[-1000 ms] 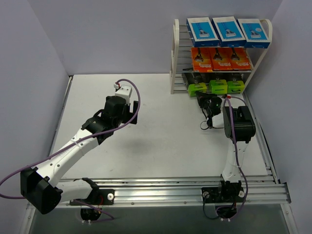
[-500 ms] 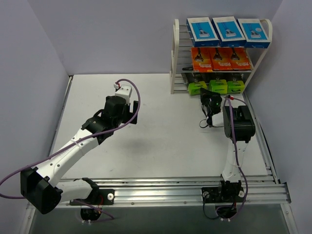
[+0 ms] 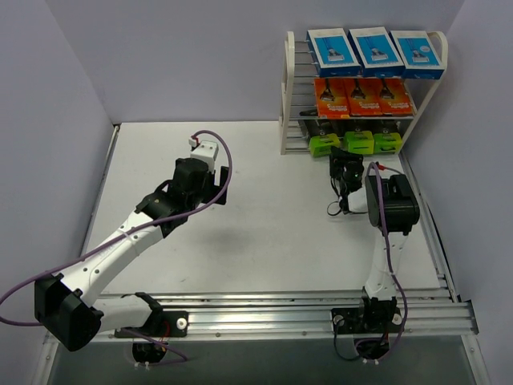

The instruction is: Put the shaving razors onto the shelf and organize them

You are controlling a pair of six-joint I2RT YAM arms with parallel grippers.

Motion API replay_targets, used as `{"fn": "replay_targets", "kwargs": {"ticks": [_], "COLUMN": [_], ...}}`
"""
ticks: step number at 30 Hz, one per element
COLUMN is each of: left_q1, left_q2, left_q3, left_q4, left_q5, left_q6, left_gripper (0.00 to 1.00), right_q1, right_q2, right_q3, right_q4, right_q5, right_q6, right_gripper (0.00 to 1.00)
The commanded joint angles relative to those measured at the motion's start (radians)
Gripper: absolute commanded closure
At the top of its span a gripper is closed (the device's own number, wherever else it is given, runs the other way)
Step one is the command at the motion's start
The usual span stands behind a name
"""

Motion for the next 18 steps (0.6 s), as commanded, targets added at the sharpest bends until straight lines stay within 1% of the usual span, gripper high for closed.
{"fn": "replay_targets", "kwargs": {"ticks": [1,3,4,6,7,8,12,18], "left_q1": [-0.004,-0.002,-0.002,-0.002,-0.001,-0.002,-0.002,-0.002], "left_q2": [0.001,0.001,0.001,-0.001,-0.002,-0.001,0.004,-0.002], "left_q3": [0.037,0.037,0.037,0.037,0.039,0.04,0.042,0.042], "left_q4": [0.012,0.012,0.01,0.012,0.01,0.01,0.009,0.007], "left_q5": [-0.004,-0.004,-0.002,-0.001,0.001,0.002,0.006,0.001], "left_q6": [0.007,0.007,0.006,0.007,0.007,0.007,0.004,0.004], "left_gripper": [0.06,0.06,0.06,0.06,0.06,0.06,0.06,0.06], "right_q1": [-0.011,-0.021,-0.023,-0.023,-0.02,-0.018,0.027,0.069], "right_q2": [-0.064,-0.089,-0.098,-0.122,-0.132,-0.153,-0.166,-0.097], "right_q3": [-0.002,-0.01,-0.018,-0.018,-0.018,-0.018,0.011,0.071], "right_q4": [0.113,0.1,0.099,0.062,0.044,0.012,-0.071,-0.073], "right_q5": [-0.06,-0.07,-0.114,-0.142,-0.161,-0.168,-0.194,-0.22], "right_q6": [-0.078,-0.11,-0.118,-0.143,-0.154,-0.171,-0.24,-0.17], "right_gripper": [0.59,0.55,0.47,0.4,0.33,0.31,0.3,0.3]}}
